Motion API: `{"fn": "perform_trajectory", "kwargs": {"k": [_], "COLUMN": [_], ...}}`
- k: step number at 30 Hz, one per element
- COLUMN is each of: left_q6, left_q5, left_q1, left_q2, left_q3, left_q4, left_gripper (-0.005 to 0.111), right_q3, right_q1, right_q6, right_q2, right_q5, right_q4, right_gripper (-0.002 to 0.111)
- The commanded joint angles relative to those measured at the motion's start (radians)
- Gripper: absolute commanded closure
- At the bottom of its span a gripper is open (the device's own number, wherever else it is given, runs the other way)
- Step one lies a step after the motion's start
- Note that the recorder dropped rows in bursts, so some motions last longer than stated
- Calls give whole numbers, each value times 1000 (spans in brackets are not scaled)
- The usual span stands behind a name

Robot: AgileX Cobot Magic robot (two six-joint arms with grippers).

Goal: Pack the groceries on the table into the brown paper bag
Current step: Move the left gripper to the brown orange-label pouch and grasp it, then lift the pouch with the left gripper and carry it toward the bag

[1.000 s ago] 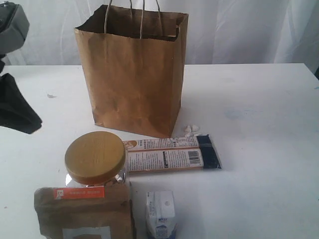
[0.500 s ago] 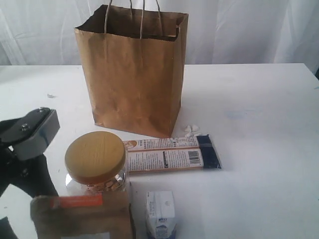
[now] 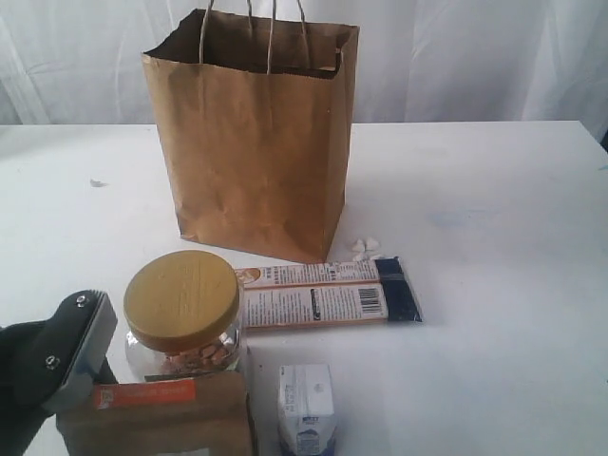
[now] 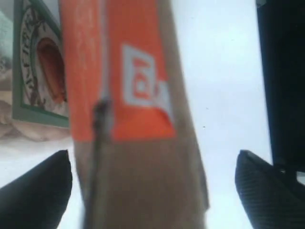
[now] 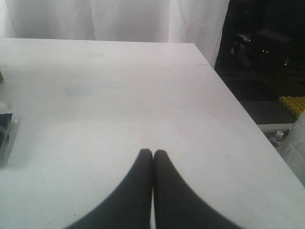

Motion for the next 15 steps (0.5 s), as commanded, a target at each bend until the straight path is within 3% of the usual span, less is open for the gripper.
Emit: {"fn": "perform_trajectory", "kwargs": {"k": [1,10,15], "left_q6": [196,533,567], "left_q5": [-76,-133,-146], "left_q1": [-7,-7,-7], "left_q2": [-3,-3,-1], "left_q3": [65,111,111], "left_q4": [-155,-590,-624], "left_gripper": [15,15,15], "right_q3": [2,2,2], "right_q1": [1,1,1], "right_q6": [-13,-13,-13], "right_q2": [-4,-4,-4], "right_q5": [-7,-7,-7], "right_q4": [-2,-2,-2], "right_gripper": [108,108,108]}}
